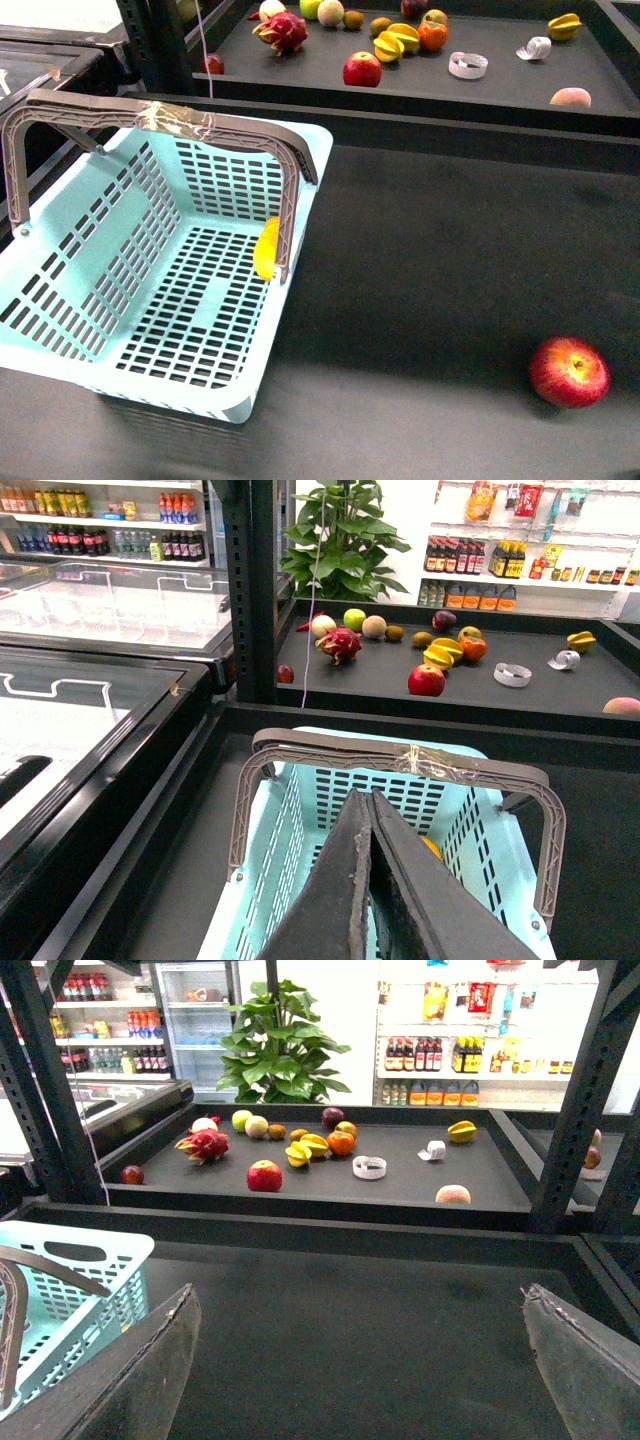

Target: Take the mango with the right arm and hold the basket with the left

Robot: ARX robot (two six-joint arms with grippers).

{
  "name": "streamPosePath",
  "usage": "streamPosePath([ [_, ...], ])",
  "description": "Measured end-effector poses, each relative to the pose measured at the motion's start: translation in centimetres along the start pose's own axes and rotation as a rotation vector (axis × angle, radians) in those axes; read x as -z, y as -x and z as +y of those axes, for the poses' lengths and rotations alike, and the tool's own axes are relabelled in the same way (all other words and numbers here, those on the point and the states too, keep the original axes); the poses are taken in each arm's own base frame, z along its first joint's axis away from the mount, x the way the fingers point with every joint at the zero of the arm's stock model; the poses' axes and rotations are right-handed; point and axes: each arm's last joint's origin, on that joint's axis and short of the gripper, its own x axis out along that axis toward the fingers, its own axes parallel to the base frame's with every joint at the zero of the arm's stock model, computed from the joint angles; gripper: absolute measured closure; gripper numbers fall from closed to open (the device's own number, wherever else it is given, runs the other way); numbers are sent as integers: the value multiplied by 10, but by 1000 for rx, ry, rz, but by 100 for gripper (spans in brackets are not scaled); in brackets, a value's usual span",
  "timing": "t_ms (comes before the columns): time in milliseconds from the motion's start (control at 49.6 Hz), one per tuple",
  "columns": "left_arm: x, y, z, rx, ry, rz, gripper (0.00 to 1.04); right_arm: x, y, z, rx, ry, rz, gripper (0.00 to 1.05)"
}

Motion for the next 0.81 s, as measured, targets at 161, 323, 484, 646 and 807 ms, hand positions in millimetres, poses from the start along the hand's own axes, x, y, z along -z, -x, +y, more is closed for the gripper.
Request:
streamPosePath([
  [161, -1, 6, 0, 0, -2, -2, 101, 0, 0, 0, 0, 0, 0, 8],
  [323, -1, 10, 0, 0, -2, -3, 101, 0, 0, 0, 0, 0, 0, 8],
  [484, -1, 14, 0, 0, -2, -3, 101, 0, 0, 0, 0, 0, 0, 8],
  [646, -1, 17, 0, 0, -2, -3, 101, 0, 0, 0, 0, 0, 0, 8],
  [807, 3, 27, 0, 1, -3, 18, 101, 0, 0, 0, 0, 0, 0, 8],
])
